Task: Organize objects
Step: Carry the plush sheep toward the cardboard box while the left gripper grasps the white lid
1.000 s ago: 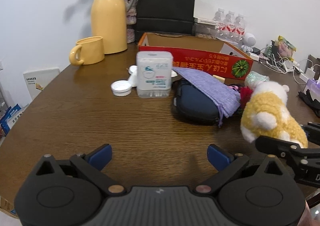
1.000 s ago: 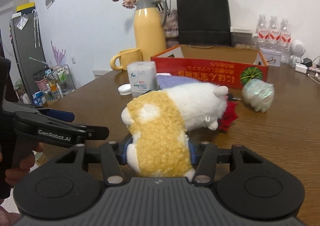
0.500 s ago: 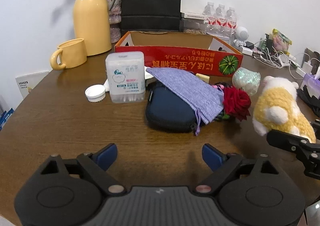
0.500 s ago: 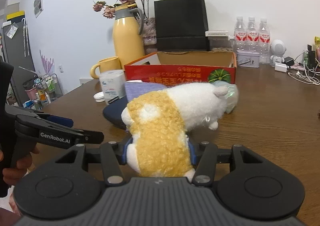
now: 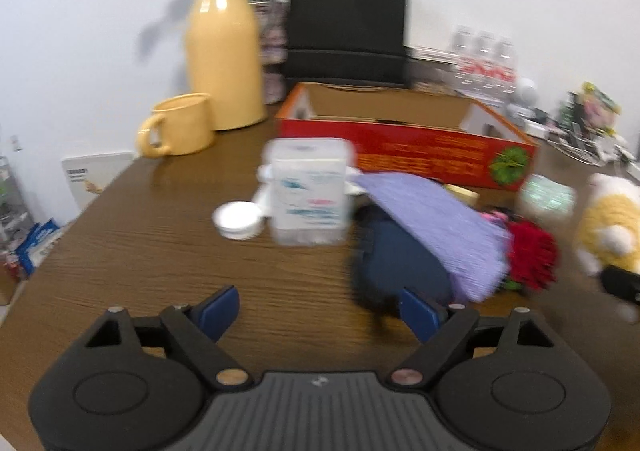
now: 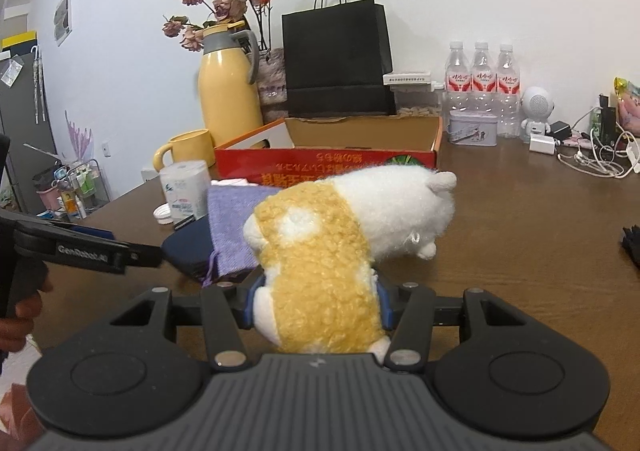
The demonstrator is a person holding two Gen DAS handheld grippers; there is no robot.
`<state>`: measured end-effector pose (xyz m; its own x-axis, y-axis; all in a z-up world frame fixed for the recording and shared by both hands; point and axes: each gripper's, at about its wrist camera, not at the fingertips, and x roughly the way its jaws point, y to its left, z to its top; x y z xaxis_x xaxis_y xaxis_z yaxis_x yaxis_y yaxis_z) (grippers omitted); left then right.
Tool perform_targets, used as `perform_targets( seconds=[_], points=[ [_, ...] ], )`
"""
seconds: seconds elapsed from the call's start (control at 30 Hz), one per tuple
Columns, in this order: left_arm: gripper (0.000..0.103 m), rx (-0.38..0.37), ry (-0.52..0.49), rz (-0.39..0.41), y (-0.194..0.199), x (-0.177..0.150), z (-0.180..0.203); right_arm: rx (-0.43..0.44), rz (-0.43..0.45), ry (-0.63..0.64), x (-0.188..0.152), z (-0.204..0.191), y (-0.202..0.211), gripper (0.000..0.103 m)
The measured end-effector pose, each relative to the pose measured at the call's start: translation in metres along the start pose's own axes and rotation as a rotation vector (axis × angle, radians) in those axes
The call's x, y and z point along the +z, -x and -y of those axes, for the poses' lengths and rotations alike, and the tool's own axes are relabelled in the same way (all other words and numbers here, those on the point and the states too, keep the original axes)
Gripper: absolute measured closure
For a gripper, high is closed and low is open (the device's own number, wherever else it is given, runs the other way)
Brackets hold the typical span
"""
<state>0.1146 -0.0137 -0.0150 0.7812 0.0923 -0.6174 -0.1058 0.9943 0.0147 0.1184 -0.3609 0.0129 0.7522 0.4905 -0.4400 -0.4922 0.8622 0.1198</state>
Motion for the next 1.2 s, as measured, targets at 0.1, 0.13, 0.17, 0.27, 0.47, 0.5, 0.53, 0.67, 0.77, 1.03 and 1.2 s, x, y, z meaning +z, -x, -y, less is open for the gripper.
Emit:
perform_targets(
  seconds=[0.1, 0.13, 0.17, 0.27, 0.47, 0.5, 0.53, 0.67, 0.77, 1.03, 1.2],
  points=[
    [0.022, 0.049, 0.018, -0.003, -0.011, 0.007, -0.021, -0.012, 0.009, -0.001, 0.007, 0.002, -0.006, 0.05],
    [0.023, 0.065, 0.021, -0.002, -0.016, 0.01, -0.028, -0.017, 0.013, -0.001, 0.01, 0.003, -0.008, 0.05],
    [0.023, 0.075, 0.023, 0.0, -0.02, 0.013, -0.035, -0.021, 0.015, -0.001, 0.013, 0.003, -0.01, 0.05],
    [0.023, 0.093, 0.01, 0.002, -0.037, 0.02, -0.049, -0.036, 0.021, 0.002, 0.02, 0.003, -0.019, 0.05],
    [0.023, 0.082, -0.027, -0.009, -0.074, 0.035, -0.068, -0.063, 0.024, 0.011, 0.033, 0.001, -0.036, 0.05],
    [0.023, 0.082, -0.036, -0.01, -0.079, 0.037, -0.069, -0.068, 0.023, 0.011, 0.034, 0.001, -0.039, 0.05],
    [0.023, 0.077, -0.045, -0.01, -0.082, 0.037, -0.07, -0.073, 0.019, 0.011, 0.035, 0.001, -0.041, 0.05],
    [0.023, 0.04, -0.074, -0.019, -0.095, 0.04, -0.074, -0.08, 0.005, 0.019, 0.037, 0.0, -0.049, 0.05],
    [0.023, 0.011, -0.11, -0.018, -0.101, 0.042, -0.072, -0.078, -0.002, 0.022, 0.038, -0.002, -0.053, 0.05],
    [0.064, -0.087, -0.068, -0.024, -0.103, 0.046, -0.078, -0.086, -0.01, 0.024, 0.04, -0.004, -0.055, 0.05],
    [0.064, -0.066, -0.013, 0.026, -0.084, 0.053, -0.087, -0.083, -0.007, 0.027, 0.042, -0.006, -0.054, 0.05]
  ],
)
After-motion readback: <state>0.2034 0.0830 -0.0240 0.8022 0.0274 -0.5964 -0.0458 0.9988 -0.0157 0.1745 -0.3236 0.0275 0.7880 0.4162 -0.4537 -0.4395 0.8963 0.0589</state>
